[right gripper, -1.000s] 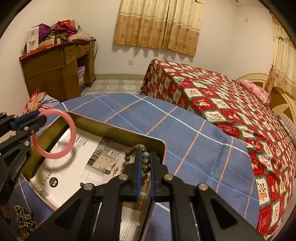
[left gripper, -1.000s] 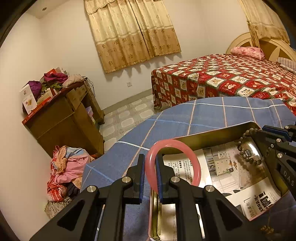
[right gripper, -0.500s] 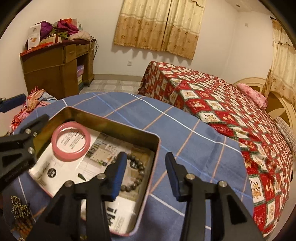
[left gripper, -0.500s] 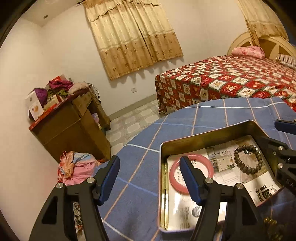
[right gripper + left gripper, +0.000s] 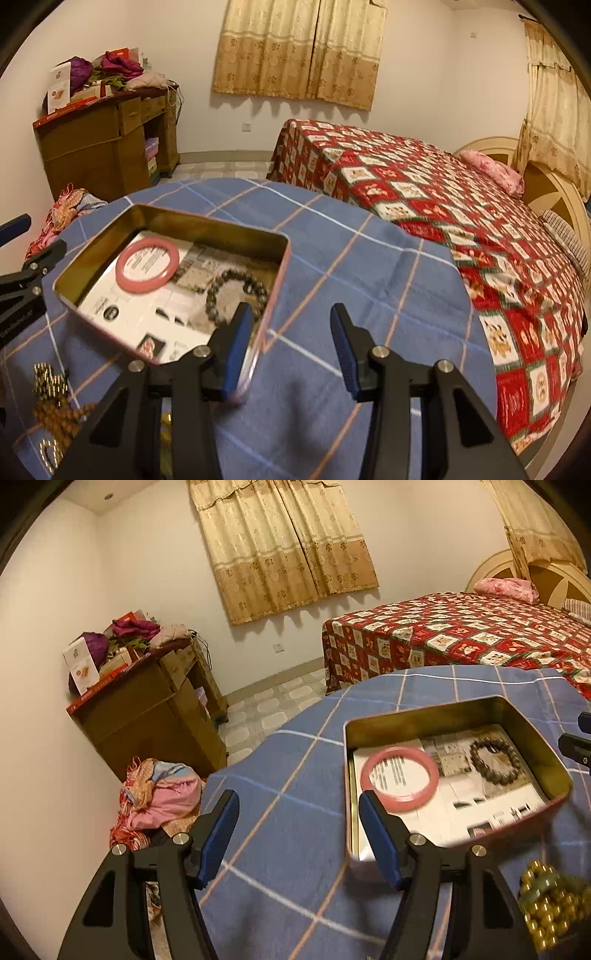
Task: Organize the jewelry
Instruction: 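Withdraw both open tools from the tin back toward the loose jewelry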
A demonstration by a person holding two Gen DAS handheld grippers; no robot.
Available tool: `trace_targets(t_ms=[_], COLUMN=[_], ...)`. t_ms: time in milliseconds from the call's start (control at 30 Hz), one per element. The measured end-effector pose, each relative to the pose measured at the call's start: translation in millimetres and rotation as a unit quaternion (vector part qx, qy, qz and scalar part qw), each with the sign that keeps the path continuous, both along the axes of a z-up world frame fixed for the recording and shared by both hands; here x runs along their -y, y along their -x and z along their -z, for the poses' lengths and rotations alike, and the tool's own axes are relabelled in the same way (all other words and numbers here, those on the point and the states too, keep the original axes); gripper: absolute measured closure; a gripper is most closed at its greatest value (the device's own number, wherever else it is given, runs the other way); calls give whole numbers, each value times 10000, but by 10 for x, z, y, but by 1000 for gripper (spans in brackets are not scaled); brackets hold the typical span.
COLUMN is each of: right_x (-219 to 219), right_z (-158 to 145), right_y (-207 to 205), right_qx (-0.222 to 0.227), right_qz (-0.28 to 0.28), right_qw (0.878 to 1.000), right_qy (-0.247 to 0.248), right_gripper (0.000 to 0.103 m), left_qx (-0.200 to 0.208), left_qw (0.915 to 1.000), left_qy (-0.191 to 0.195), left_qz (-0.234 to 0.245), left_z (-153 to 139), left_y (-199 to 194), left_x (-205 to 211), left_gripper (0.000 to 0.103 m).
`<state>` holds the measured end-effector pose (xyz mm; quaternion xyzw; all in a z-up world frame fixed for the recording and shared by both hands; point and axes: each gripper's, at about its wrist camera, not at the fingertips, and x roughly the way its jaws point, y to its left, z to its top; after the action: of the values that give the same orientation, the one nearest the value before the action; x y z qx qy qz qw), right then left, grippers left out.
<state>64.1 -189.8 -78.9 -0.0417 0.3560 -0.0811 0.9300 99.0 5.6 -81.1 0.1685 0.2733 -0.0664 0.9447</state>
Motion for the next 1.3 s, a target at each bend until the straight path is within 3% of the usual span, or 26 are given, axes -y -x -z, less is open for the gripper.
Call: trace_targets(t_ms=[433, 733, 1033, 1167, 1300], right_x=[-27, 0, -68, -84, -71], right_z=[207, 290, 328, 323, 324], right_y=[617, 826, 894, 922, 905], right_qx=[-135, -188, -171, -133, -151], right_qz=[-3, 90, 58, 68, 65], right_qw=[9998, 9994, 9995, 9994, 9993], right_qy=[-134, -282, -263, -299, -348], right_gripper=[52, 52, 52, 43, 43], left_qx=[-182, -267, -402, -473, -534], left_qw=[9997, 9992, 9982, 9971, 9959], left_qy=[123, 196, 263, 197, 263], left_qz=[60, 208, 372, 564, 682], left_z=[170, 244, 281, 326, 375], left_y=[729, 1056, 1152, 1167, 1103], left_x=[-224, -241, -204, -89, -27], left_gripper=[35, 36, 35, 35, 35])
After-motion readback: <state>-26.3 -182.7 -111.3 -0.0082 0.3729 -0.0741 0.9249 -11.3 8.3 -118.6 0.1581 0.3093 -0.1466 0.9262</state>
